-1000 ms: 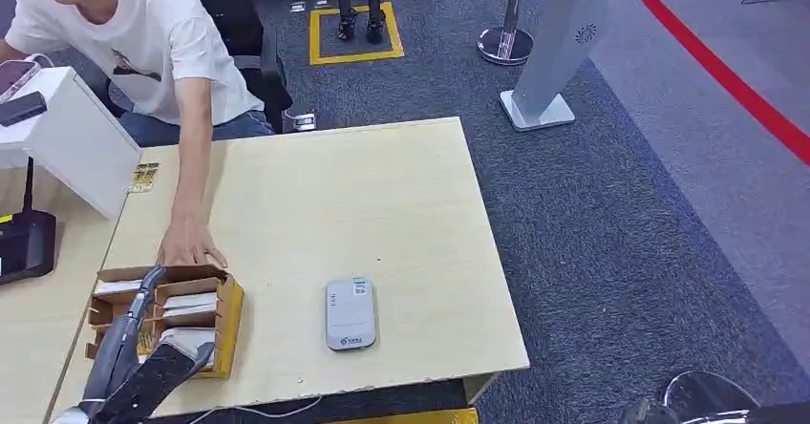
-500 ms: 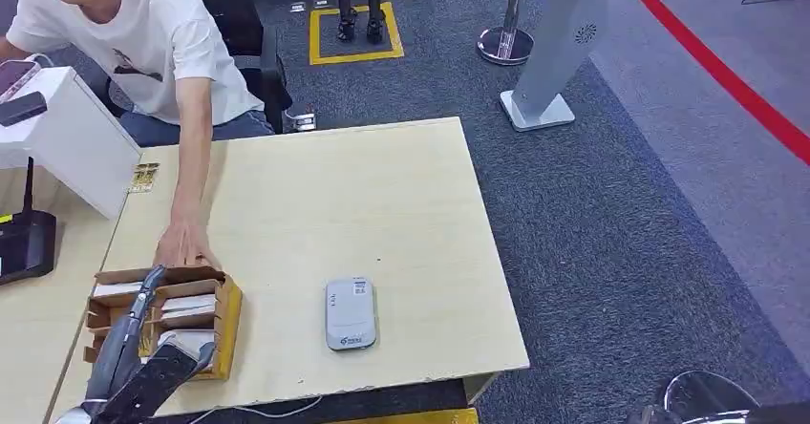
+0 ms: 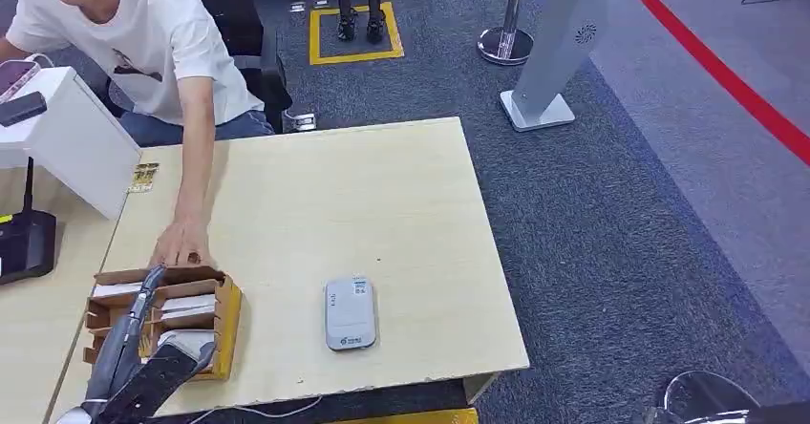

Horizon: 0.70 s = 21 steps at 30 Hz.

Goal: Pass the card to the sensor for recognition and then transmit it.

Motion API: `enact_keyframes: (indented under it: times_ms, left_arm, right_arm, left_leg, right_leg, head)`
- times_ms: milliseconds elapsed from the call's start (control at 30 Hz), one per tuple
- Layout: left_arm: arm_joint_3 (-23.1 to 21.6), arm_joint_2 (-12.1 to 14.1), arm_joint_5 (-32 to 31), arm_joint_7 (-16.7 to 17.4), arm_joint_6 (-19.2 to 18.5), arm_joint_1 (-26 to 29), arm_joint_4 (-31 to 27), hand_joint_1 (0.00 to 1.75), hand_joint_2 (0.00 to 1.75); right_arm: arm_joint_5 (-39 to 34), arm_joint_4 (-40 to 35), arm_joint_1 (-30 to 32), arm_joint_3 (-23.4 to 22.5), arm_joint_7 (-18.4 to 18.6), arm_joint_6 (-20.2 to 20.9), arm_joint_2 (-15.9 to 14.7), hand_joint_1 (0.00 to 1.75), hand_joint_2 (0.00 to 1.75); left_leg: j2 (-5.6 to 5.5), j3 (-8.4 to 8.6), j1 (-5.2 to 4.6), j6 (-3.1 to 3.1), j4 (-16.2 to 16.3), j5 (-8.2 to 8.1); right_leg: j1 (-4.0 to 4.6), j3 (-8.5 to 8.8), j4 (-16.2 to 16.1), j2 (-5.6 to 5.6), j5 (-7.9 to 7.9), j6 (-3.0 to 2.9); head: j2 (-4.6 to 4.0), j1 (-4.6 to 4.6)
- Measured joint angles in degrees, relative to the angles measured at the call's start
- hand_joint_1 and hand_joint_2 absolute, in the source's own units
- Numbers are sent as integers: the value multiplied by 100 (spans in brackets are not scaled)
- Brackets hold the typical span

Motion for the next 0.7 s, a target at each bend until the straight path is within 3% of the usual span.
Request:
enact_keyframes:
  times_ms: [700]
  left_arm:
    - [0,-13,0,0,0,-3,0,0,175]
  right_arm:
    - [0,-13,28,-26,-2,-2,0,0,0]
  left_leg:
    - [0,0,0,0,0,0]
  right_leg:
    - [0,0,0,0,0,0]
  head:
    - [0,0]
